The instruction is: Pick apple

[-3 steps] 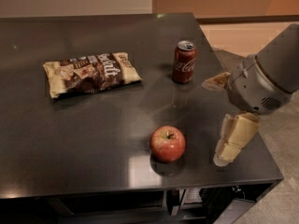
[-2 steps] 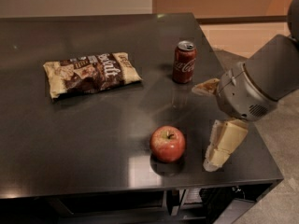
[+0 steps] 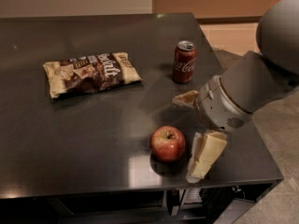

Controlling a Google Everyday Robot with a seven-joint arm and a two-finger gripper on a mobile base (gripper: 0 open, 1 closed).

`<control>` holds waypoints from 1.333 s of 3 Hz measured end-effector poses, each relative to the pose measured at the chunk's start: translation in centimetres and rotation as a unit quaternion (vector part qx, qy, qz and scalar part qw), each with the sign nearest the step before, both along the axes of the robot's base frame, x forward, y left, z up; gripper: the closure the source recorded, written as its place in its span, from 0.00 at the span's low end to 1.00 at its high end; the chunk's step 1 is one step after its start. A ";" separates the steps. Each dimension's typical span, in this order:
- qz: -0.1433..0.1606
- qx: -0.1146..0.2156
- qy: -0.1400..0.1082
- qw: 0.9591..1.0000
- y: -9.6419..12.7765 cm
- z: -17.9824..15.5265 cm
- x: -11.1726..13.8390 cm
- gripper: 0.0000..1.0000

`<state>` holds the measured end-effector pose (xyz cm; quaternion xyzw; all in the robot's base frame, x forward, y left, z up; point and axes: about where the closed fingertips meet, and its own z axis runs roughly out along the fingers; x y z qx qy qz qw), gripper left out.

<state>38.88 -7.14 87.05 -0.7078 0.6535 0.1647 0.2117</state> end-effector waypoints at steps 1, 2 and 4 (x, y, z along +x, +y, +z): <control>0.016 0.002 0.006 1.000 1.4 -0.8 -0.4 0.00; 0.030 0.004 0.008 1.000 2.4 -1.5 -0.7 0.00; 0.026 -0.006 0.011 1.000 2.4 -3.1 -0.2 0.17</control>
Offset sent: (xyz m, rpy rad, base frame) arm -0.0081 0.0344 -0.0271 0.0177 0.0327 0.0904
